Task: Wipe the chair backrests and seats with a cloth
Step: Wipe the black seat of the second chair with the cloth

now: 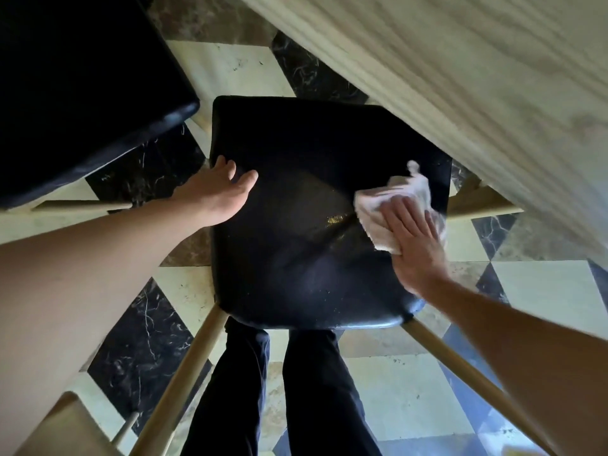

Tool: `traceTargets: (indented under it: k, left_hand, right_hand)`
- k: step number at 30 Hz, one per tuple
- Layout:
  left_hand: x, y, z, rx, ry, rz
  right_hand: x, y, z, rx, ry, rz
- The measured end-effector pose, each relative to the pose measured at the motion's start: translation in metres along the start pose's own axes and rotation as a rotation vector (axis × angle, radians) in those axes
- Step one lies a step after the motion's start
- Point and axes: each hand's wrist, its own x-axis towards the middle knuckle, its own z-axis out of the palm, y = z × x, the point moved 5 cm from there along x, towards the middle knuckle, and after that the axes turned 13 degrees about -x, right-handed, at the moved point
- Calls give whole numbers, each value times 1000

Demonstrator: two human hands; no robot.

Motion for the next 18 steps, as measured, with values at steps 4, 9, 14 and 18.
traceTargets:
  k: [4,9,14,18]
  left_hand:
    - [1,1,2,16,-2,6]
    - [4,1,-13,-84,0,13]
    - [13,-1,-38,-282,23,29]
    - [21,-10,-54,-623,85,65]
  right_hand:
    - [-67,-78,26,267,9,875]
    - [-77,-208,41,360,-99,950]
    - [-35,-303,40,262,-189,-124]
    - [73,-282,18,-112,-149,-797]
